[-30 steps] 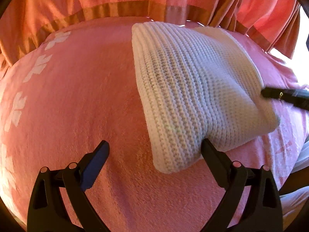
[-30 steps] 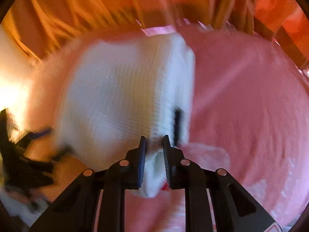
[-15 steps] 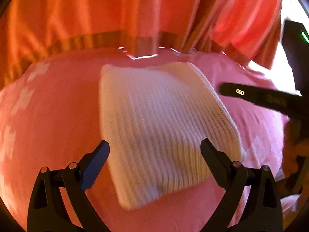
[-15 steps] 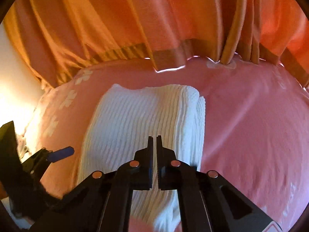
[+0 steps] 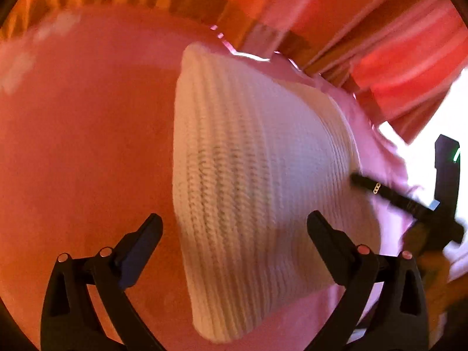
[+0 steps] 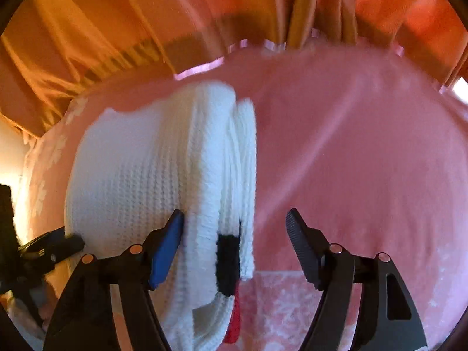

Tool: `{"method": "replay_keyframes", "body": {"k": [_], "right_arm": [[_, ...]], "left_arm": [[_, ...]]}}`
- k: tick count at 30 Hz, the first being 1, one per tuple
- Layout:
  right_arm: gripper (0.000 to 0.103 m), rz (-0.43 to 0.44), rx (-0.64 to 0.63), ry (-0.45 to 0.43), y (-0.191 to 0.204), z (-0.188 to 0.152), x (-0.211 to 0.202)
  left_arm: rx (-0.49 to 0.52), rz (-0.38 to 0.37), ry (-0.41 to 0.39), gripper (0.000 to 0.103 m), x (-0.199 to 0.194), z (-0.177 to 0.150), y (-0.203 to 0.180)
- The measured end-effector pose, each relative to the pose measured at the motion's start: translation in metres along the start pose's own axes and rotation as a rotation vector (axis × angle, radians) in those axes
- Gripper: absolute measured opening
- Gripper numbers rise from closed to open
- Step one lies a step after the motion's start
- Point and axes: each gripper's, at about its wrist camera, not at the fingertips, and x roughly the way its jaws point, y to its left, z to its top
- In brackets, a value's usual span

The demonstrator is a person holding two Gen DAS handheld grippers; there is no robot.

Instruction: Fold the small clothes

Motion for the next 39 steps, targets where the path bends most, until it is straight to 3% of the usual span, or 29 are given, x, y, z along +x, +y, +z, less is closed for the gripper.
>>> {"method": "replay_keyframes", "body": {"k": [2,4,5,6,7,8,11,16,18,21,23,25,26,27,29,32,34,37,38,39], "right_arm": [[0.075,0.08,0.06,0.018,-0.007,-0.002,0.014],[0.074,0.181,0.125,0.045,-0.016,-0.006,0.027],[0.063,0.241,0.174,0.061,-0.02,-0.008,0.036],[0.059,0.292,0.205,0.071,-0.021,-0.009,0.041],[0.047,0.294,0.221,0.064,-0.019,-0.007,0.04],[0.039,0.289,0.21,0.05,-0.012,-0.003,0.033],[0.036,0.26,0.118,-0.058,0.026,0.006,-0.007],[0.036,0.286,-0.05,-0.226,0.1,0.01,-0.069],[0.036,0.317,-0.07,-0.245,0.119,0.012,-0.071],[0.04,0.347,-0.096,-0.216,0.148,0.016,-0.045],[0.045,0.293,-0.112,-0.11,0.163,0.01,-0.001],[0.04,0.147,-0.132,-0.016,0.17,0.001,0.036],[0.039,0.165,-0.117,-0.027,0.171,-0.003,0.038],[0.036,0.178,-0.098,-0.041,0.174,-0.003,0.032],[0.013,0.18,-0.144,-0.134,0.189,-0.002,-0.004],[0.004,0.195,-0.231,-0.21,0.215,-0.004,-0.041],[0.004,0.216,-0.295,-0.15,0.229,-0.015,-0.038],[0.0,0.102,-0.381,0.081,0.23,-0.033,0.022],[0.0,0.078,-0.38,0.12,0.222,-0.038,0.04],[0.0,0.119,-0.341,0.116,0.216,-0.037,0.041]], "left_arm": [[-0.048,-0.01,0.048,0.097,0.016,0.0,0.01],[-0.019,-0.03,0.004,0.097,0.016,0.0,0.009],[0.012,-0.037,0.003,0.093,0.018,0.001,0.007],[0.023,-0.041,-0.003,0.084,0.018,0.0,0.002],[0.025,-0.064,-0.006,0.066,0.018,0.003,0.002],[0.024,-0.068,0.001,0.055,0.016,0.006,0.002],[0.076,-0.057,-0.045,0.042,-0.013,0.018,-0.008],[0.11,-0.057,-0.158,0.042,-0.084,0.035,-0.002],[0.11,-0.035,-0.2,0.043,-0.109,0.037,0.008],[0.088,0.043,-0.251,0.047,-0.128,0.032,0.038],[0.057,0.148,-0.223,0.063,-0.118,0.028,0.066],[0.061,0.31,-0.165,0.064,-0.094,0.023,0.089],[0.05,0.391,-0.134,0.068,-0.084,0.018,0.103],[0.019,0.362,-0.133,0.068,-0.087,0.011,0.115],[-0.05,0.281,-0.157,0.066,-0.104,0.004,0.121],[0.049,0.308,-0.235,0.068,-0.13,-0.008,0.103],[0.092,0.321,-0.263,0.073,-0.137,-0.014,0.094],[0.158,0.392,-0.215,0.076,-0.115,-0.025,0.089],[0.169,0.417,-0.196,0.076,-0.108,-0.027,0.091],[0.173,0.44,-0.173,0.076,-0.1,-0.03,0.095]]}}
